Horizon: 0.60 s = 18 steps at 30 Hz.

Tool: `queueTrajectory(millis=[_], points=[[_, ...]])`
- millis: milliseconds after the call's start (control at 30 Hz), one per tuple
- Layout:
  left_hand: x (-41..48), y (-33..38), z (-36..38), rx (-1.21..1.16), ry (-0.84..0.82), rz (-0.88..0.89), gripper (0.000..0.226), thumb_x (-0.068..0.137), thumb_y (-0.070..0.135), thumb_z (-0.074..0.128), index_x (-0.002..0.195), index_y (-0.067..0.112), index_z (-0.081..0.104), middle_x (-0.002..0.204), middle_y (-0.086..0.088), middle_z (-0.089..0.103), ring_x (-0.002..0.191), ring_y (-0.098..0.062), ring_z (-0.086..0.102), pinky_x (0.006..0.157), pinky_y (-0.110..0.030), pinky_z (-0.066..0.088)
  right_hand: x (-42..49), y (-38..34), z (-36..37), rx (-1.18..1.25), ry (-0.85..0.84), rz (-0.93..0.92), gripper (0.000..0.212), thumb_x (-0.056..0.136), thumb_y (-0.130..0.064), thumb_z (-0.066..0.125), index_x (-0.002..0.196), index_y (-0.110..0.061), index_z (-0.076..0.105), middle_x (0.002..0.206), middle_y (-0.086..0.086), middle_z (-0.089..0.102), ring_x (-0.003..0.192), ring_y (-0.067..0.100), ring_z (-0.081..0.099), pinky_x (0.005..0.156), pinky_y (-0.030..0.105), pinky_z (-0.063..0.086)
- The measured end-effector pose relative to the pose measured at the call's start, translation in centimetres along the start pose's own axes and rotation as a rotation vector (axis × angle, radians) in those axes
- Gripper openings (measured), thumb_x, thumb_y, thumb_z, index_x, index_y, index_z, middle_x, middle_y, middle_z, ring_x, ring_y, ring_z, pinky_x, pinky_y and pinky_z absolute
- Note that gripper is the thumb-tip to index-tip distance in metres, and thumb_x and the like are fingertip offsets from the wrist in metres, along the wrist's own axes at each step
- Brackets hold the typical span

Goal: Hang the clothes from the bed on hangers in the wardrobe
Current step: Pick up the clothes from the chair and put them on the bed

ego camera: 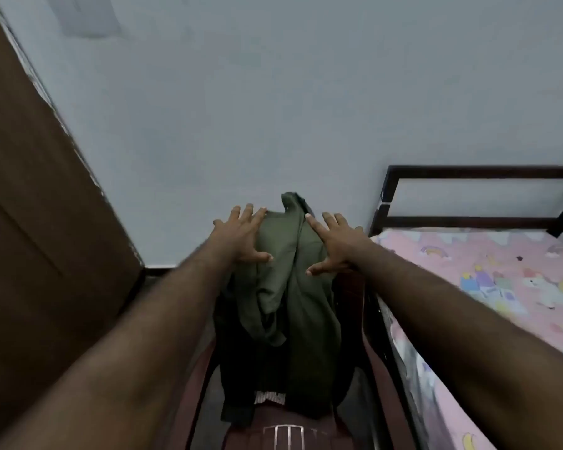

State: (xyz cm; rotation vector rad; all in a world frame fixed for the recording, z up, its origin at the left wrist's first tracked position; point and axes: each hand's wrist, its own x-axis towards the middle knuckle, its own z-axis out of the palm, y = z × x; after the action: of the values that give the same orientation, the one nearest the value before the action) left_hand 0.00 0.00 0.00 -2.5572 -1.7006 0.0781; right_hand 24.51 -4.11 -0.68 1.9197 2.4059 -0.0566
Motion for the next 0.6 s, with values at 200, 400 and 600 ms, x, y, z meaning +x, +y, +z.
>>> queueTrajectory(millis=[200,400,600], points=[[4.4,-2.6,4.6,-0.141,-0.182,-0.013,0.124,0.067,0.081,0.061,0.153,0.033,-0.014,0.162,-0.012,-0.006,0.147,-0.035,0.009,0.112,-0.055,0.03,5.2,0.2,4.1,0.17,-0.115,0.058,0.131,0.057,-0.089,0.06,0.151,-0.04,-0.017,0.163,0.012,-0.003,0.149,0.036,0.004,0.113,0.06,0.027],[7.0,-4.1,7.0,-0.335,-0.362,-0.025,0.134,0.056,0.078,0.073,0.147,0.046,-0.02,0.16,-0.015,-0.006,0.146,-0.039,0.016,0.117,-0.05,0.024,7.9,2.2,7.4,0.457,-0.14,0.162,0.146,0.038,-0.092,0.063,0.151,-0.045,-0.016,0.163,0.012,-0.001,0.15,0.032,0.007,0.121,0.047,0.017],[7.6,-3.1,10.2,-0.466,-0.386,-0.03,0.14,0.052,0.074,0.078,0.147,0.046,-0.02,0.16,-0.014,0.003,0.143,-0.038,0.025,0.117,-0.044,0.027,9.5,0.2,8.5,0.532,-0.056,0.083,0.132,0.044,-0.075,0.065,0.142,-0.058,-0.022,0.161,0.014,-0.013,0.148,0.042,0.007,0.117,0.055,0.023]])
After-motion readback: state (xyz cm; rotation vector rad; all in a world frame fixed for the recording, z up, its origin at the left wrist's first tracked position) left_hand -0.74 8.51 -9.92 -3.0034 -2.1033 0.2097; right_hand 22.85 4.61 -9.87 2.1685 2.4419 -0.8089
